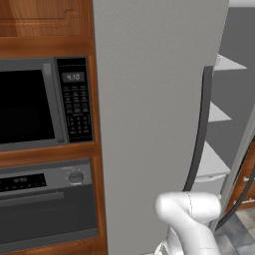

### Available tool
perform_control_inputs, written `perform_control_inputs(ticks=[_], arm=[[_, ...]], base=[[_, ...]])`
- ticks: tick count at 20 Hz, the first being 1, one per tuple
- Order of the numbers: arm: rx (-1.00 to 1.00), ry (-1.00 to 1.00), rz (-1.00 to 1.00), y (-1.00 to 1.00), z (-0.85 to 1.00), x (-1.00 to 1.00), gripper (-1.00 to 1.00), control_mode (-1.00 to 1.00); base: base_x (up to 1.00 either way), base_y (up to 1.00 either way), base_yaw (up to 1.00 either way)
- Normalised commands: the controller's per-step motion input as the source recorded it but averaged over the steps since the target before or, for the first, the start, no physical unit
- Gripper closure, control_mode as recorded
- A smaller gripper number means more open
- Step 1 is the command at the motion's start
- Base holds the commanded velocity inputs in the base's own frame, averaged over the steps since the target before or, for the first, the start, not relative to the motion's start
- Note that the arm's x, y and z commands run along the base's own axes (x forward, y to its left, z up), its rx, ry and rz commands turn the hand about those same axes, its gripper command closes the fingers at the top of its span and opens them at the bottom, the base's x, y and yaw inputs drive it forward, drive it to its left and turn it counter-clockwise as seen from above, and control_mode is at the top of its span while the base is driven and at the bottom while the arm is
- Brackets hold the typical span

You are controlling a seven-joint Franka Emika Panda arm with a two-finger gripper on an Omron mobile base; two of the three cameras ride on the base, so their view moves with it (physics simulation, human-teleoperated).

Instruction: Open the freezer door, pick up the ice cube tray from the freezer, and place it on the dining counter.

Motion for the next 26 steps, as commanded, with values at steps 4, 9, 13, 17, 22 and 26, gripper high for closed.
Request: perform_control_inputs(ticks=[4,9,13,17,22,26], arm=[[0.0,0.0,0.0,0.0,0.0,-0.03,-1.0,-1.0],[0.0,0.0,-0.01,0.0,0.0,-0.05,-1.0,-1.0],[0.0,0.0,-0.08,0.0,0.13,-0.46,-1.0,-1.0],[0.0,0.0,-0.16,0.02,0.37,-0.98,-1.0,-1.0],[-0.01,0.02,-0.25,0.36,0.56,-0.82,-1.0,-1.0],[-0.02,0.02,-0.29,0.6,0.43,-0.58,-1.0,-1.0]], base=[[0.0,0.0,0.0],[0.0,0.0,0.0],[0.0,0.0,0.0],[0.0,0.0,0.0],[0.0,0.0,0.0],[0.0,0.0,0.0]])
